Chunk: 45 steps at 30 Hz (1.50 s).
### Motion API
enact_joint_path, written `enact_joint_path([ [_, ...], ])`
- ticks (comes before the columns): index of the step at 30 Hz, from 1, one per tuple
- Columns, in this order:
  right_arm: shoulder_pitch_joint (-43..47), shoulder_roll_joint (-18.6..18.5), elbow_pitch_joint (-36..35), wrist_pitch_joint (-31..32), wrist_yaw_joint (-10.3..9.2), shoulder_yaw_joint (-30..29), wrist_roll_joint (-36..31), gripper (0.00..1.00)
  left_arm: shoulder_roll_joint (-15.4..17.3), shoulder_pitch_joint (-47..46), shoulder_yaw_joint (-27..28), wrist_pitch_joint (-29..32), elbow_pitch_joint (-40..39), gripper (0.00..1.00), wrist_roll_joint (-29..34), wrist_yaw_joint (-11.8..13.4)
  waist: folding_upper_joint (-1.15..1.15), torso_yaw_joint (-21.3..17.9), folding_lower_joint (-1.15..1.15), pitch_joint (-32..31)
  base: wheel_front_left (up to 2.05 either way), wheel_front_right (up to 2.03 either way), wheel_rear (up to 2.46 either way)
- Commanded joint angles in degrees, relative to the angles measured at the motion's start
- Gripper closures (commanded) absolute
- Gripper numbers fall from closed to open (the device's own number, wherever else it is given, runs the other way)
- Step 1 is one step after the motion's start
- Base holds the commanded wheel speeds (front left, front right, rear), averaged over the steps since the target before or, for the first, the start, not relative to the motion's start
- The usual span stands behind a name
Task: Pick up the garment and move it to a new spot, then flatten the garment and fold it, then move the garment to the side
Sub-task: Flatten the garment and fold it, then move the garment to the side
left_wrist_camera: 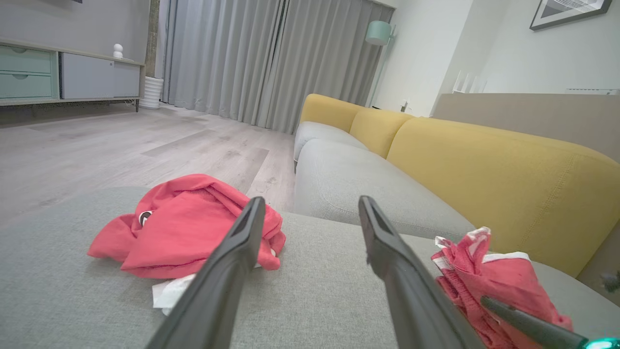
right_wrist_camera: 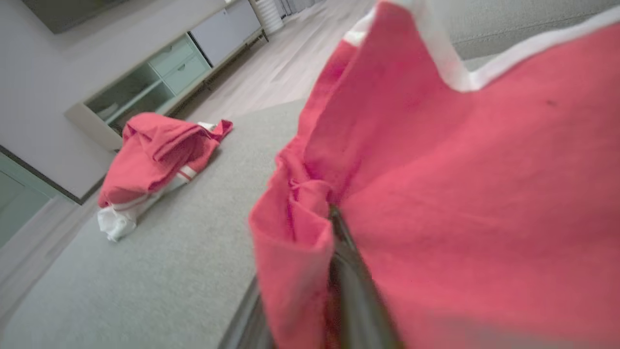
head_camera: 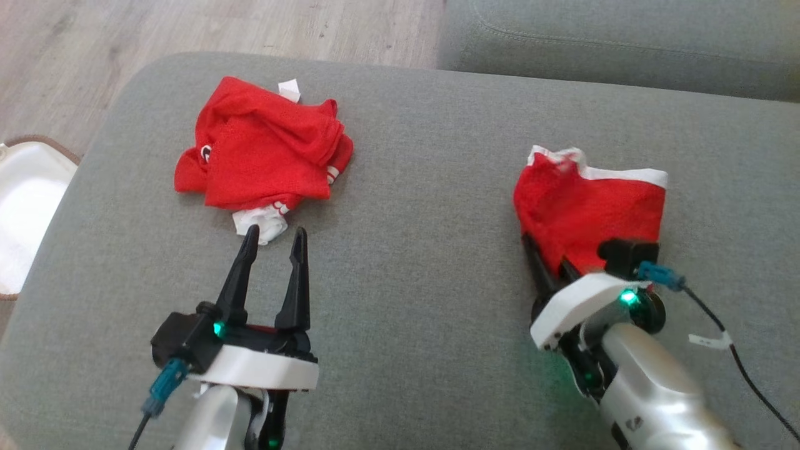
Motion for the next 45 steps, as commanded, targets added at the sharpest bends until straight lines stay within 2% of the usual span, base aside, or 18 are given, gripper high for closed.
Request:
enact_joint_path([
  [1, -1.9, -0.1, -0.3, -0.1, -0.05, 2.7, -0.8, 0.0, 0.3, -0.6, 2.2, -0.3, -1.4, 0.0, 0.4, -0.3, 0.0, -0.4, 0.0, -0.1, 0.0, 0.0, 0.0],
  [7, -3.2, -0.4, -0.2, -0.9, -0.05, 9.2, -1.7, 0.0, 0.3, -0.7, 2.9, -0.3, -1.6, 0.0, 0.4, -0.3, 0.0, -2.9, 0.0, -0.2, 0.0, 0.0, 0.0],
  [11, -3.9, -0.5, -3.8, -2.4, -0.05, 10.2, -0.3, 0.0, 0.3, -1.2, 3.9, -0.3, -2.2, 0.0, 0.5, -0.3, 0.0, -5.5, 0.0, -0.4, 0.0, 0.0, 0.0],
  [15, -4.7, -2.6, -8.1, -3.2, -0.05, 9.8, -1.7, 0.0, 0.3, -1.8, 4.7, -0.3, -2.9, 0.0, 0.7, -0.3, 0.0, -7.7, 0.0, -0.1, 0.0, 0.0, 0.0],
  [19, -4.3, -5.5, -13.9, -3.4, -0.05, 2.9, -5.6, 0.0, 0.3, -3.1, 5.2, -0.3, -3.5, 0.0, 1.5, -0.3, 0.0, -10.6, 0.0, 0.1, 0.0, 0.0, 0.0],
  [20, -2.9, -6.8, -17.0, -3.5, -0.05, -2.3, -9.6, 0.0, 0.3, -3.8, 5.6, -0.3, -3.8, 0.0, 1.5, -0.3, 0.0, -11.9, 0.0, 0.2, 0.0, 0.0, 0.0],
  [21, -1.9, -6.9, -18.4, -3.5, -0.05, -5.0, -11.6, 0.0, 0.3, -4.0, 5.9, -0.3, -4.0, 0.0, 1.6, -0.3, 0.0, -12.5, 0.0, 0.2, 0.0, 0.0, 0.0],
  [25, 3.4, -4.8, -23.7, -3.5, -0.05, -15.9, -18.5, 0.0, 0.3, -4.2, 6.2, -0.3, -4.5, 0.0, 1.6, -0.3, 0.0, -14.6, 0.0, 0.4, 0.0, 0.0, 0.0],
  [28, 7.5, -2.2, -27.3, -3.5, -0.05, -21.1, -22.8, 0.0, 0.3, -4.1, 5.8, -0.3, -4.6, 0.0, 1.5, -0.3, 0.0, -15.7, 0.0, 0.6, 0.0, 0.0, 0.0],
  [31, 11.3, -0.8, -30.7, -3.5, -0.05, -23.7, -28.6, 0.0, 0.3, -3.8, 5.4, -0.3, -4.5, 0.0, 1.6, -0.3, 0.0, -16.4, 0.0, 0.8, 0.0, 0.0, 0.0],
  [34, 14.5, 0.8, -32.1, -3.5, -0.05, -25.2, -30.5, 0.0, 0.3, -3.2, 5.2, -0.3, -4.2, 0.0, 2.0, -0.3, 0.0, -16.7, 0.0, 0.8, 0.0, 0.0, 0.0],
  [45, 15.1, 2.5, -32.7, -3.5, -0.05, -26.5, -31.8, 0.0, 0.3, -2.8, 4.5, -0.3, -4.1, 0.0, 1.7, -0.3, 0.0, -16.3, 0.0, 1.8, 0.0, 0.0, 0.0],
])
